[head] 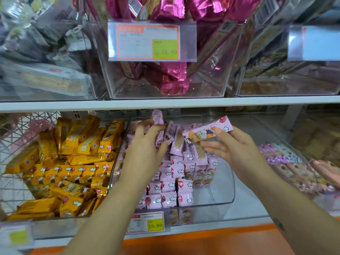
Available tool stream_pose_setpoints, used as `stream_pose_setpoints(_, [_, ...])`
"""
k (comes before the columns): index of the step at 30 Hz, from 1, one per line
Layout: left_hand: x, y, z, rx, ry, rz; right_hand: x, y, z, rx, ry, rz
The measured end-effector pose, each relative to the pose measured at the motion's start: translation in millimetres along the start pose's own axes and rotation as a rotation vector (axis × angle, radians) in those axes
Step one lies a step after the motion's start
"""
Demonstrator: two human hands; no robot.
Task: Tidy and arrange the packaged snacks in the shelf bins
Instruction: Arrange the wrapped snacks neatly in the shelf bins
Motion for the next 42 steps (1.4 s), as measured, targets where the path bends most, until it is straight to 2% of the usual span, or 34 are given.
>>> stream_pose_setpoints(3, [-0.1,-4.1,1.0,-0.024,0.021,0.077,6.3,1.0,2.8,0.004,-0.032,-0.083])
stream_pose_setpoints(8, [-19.3,-13.1,8.4,-0.057,0.173,0.208,19.3,2.8,9.3,0.059,-0.099,-0.171])
stream_pose_setpoints(12, [-32.4,-24.6,27.2,-0.134,0.158,0.396,30.1,-0.4,20.6,0.08,-0.16,-0.213])
stream_pose_setpoints(17, [-61.0,-26.6,51.4,-0.177,0.194,0.577,35.3,-12.0,35.9,0.052,-0.247,-0.129])
stream_pose_setpoints(20, [-72.5,-25.5,60.1,-0.129,0.23,0.613,30.0,-23.5,40.2,-0.006,-0.271,-0.05])
stream_pose_setpoints(22, [-74.5,-20.6,63.3,-0.071,0.23,0.619,23.0,-32.6,41.5,-0.085,-0.278,0.089])
stream_pose_setpoints(26, [-64.3,-1.7,62.0,0.05,0.148,0.564,11.9,-41.9,44.8,-0.192,-0.293,0.448])
stream_pose_setpoints(31, [-23.1,22.1,57.7,0.113,-0.087,0.502,-1.0,-29.0,48.3,-0.065,-0.347,0.705])
stream_pose_setpoints(36, [12.7,37.9,53.6,0.158,-0.276,0.348,-9.4,-16.7,51.6,0.044,-0.376,0.812])
stream_pose_setpoints(39, [33.9,43.5,56.3,0.241,-0.414,0.148,-8.6,-10.1,52.3,0.057,-0.39,0.891])
stream_pose_setpoints(42, [44.4,42.3,57.7,0.305,-0.436,-0.022,3.7,0.9,57.6,0.066,-0.456,0.949])
Point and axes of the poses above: each hand's wrist, its own z-axis away from the middle knuckle, its own x-axis out of the palm, y = z × x, the point moved 8 cm from there along -z, towards the middle knuckle, and after that the axes turned 15 degrees about -z, right-handed, at the moved point
